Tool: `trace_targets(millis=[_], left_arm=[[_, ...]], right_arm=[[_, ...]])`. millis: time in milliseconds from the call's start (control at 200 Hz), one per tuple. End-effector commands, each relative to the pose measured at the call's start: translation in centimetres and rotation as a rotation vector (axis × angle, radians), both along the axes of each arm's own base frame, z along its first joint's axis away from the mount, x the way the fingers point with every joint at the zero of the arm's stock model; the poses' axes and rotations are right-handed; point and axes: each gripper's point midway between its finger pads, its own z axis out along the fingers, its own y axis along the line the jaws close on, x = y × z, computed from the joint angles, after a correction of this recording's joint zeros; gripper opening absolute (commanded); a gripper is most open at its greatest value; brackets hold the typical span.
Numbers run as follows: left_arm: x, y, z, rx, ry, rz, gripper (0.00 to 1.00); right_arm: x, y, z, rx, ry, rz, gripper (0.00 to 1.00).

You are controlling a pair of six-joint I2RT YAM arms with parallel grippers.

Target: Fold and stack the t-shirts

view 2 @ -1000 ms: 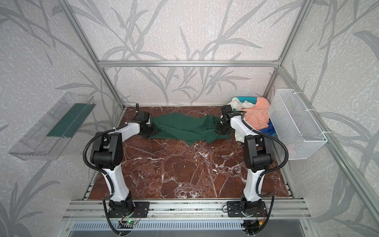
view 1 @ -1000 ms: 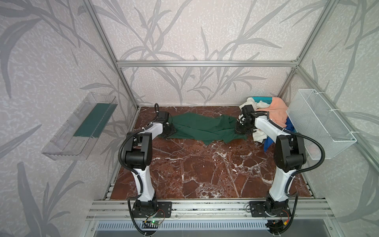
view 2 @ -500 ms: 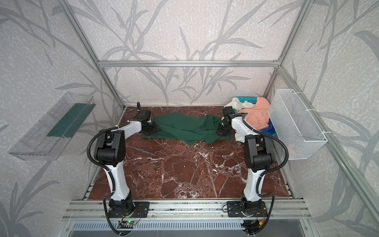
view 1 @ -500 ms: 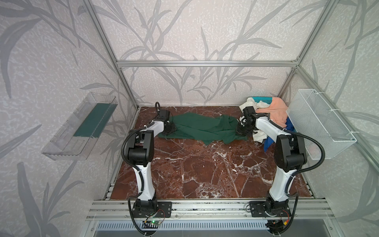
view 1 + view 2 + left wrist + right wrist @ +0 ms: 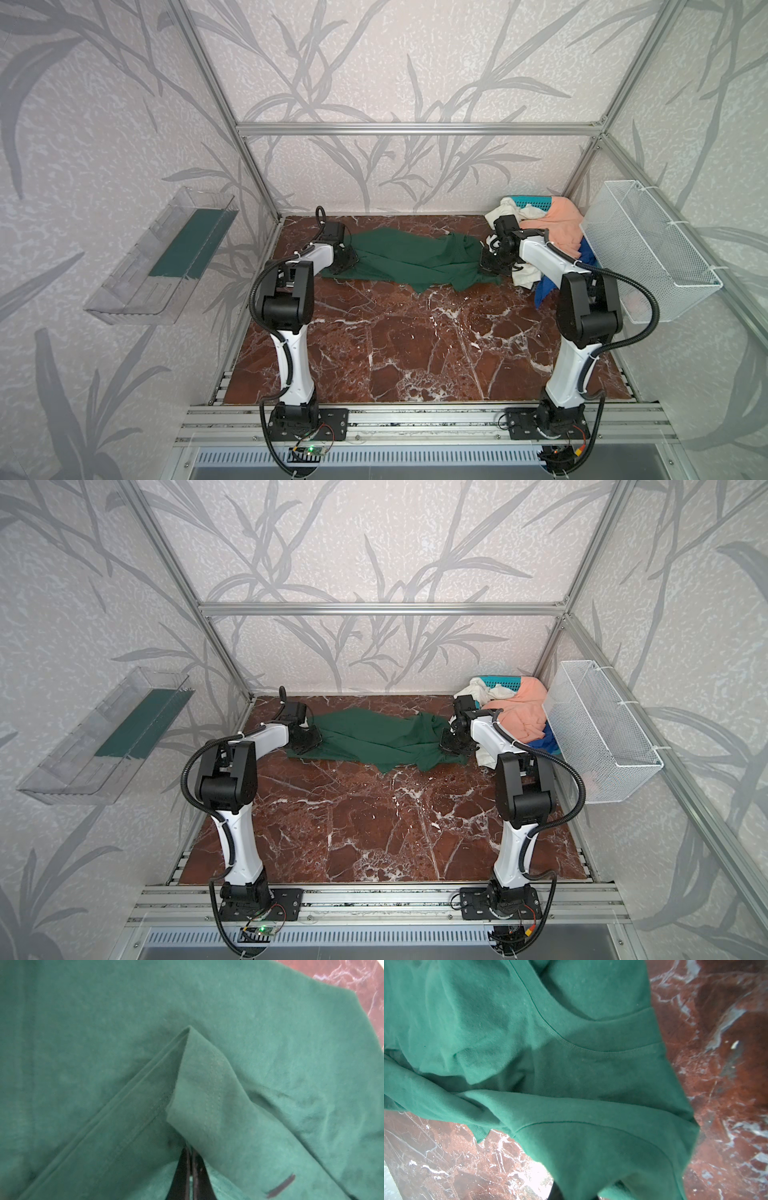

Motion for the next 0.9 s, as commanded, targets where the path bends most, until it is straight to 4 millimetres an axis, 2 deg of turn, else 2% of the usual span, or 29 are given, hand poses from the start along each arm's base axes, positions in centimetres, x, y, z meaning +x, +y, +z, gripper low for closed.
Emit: trace_targets(millis=[0, 155, 320, 405, 435, 560, 640, 735, 825, 840, 845, 850, 895], left_arm=[[0.3, 0.2, 1.2, 0.016, -0.009, 0.005, 0.00], [-1.1, 1.2, 4.6, 0.051, -0.038, 0.041, 0.00], [-4.5, 1.8, 8.4, 0.047, -0.112, 0.093, 0.00], [-7.0, 2.3, 9.7, 0.036, -0.161, 0.131, 0.00], [-8.1, 2.5, 9.9, 0.041, -0.173, 0.142, 0.00], [-13.0, 4.3, 10.9, 0.084, -0.229, 0.216, 0.00], [-14.7, 5.1, 11.7, 0.090, -0.276, 0.254, 0.00], [-14.4, 5.7, 13.2, 0.112, -0.318, 0.273, 0.00], [-11.9, 5.6, 14.5, 0.108, -0.334, 0.260, 0.00], [-11.4, 5.5, 14.1, 0.107, -0.319, 0.256, 0.00], [-11.1, 5.5, 14.8, 0.104, -0.335, 0.256, 0.00], [-10.9, 5.4, 14.3, 0.105, -0.322, 0.253, 0.00], [-8.9, 5.0, 14.9, 0.089, -0.336, 0.236, 0.00]], right_arm=[[0.0, -0.1, 0.2, 0.011, 0.001, -0.011, 0.00], [-0.2, -0.3, 1.4, 0.014, -0.017, -0.030, 0.00], [-1.3, -0.7, 3.6, 0.015, -0.068, -0.077, 0.00], [-2.7, -0.9, 4.0, -0.001, -0.091, -0.109, 0.00], [-3.5, -0.7, 4.9, 0.003, -0.118, -0.112, 0.00], [-7.2, 0.6, 5.2, -0.068, -0.156, -0.065, 0.00], [-8.6, 1.9, 5.1, -0.072, -0.189, -0.026, 0.00], [-8.1, 3.3, 4.9, -0.027, -0.219, -0.026, 0.00], [-5.9, 4.4, 4.7, -0.011, -0.231, -0.027, 0.00], [-5.4, 4.6, 4.8, -0.009, -0.236, -0.023, 0.00], [-5.3, 4.7, 4.8, -0.008, -0.235, -0.021, 0.00], [-5.1, 4.8, 4.9, -0.006, -0.238, -0.019, 0.00], [-3.3, 5.7, 5.5, 0.006, -0.250, -0.008, 0.00]])
